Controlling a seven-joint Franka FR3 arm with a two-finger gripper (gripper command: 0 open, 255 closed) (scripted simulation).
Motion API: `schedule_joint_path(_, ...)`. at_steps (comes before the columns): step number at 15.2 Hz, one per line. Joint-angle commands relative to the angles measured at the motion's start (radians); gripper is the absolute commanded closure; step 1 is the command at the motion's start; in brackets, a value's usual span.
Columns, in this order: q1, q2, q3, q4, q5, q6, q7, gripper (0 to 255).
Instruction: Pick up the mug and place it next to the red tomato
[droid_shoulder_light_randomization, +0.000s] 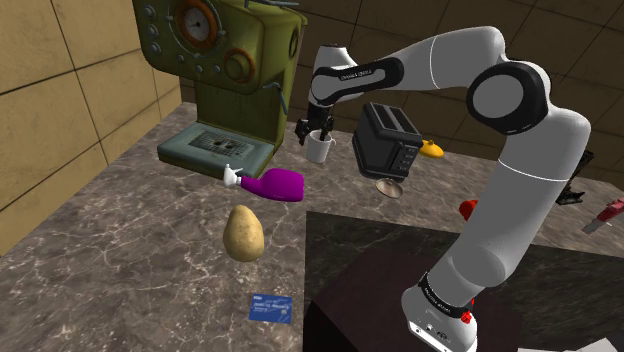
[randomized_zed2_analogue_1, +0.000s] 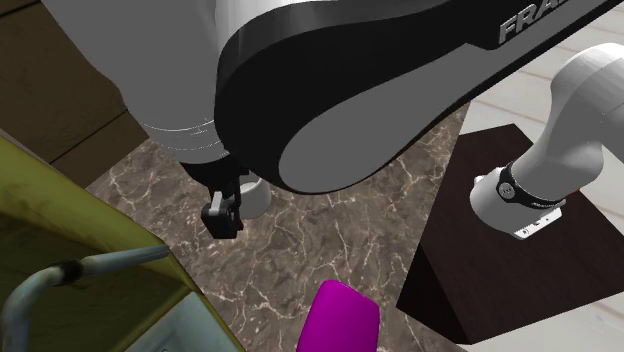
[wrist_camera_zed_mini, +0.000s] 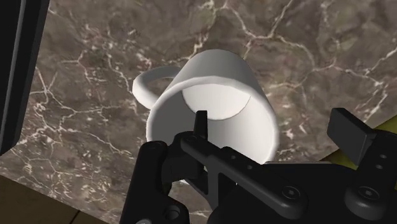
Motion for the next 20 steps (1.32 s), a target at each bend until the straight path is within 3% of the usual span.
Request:
schedule_joint_path(1, -0.001, 0.009, -0.001, -0.013, -0.001, 0.022, 0.0, 0)
schedule_joint_path(8, -0.001, 0.009, -0.001, -0.013, -0.001, 0.022, 0.0, 0)
schedule_joint_path(9, -0.001, 0.009, -0.001, -0.013, -0.001, 0.022, 0.0, 255)
schedule_joint_path(20, -0.001, -0.001, 0.0, 0.002, 0.0, -0.002, -0.002, 255)
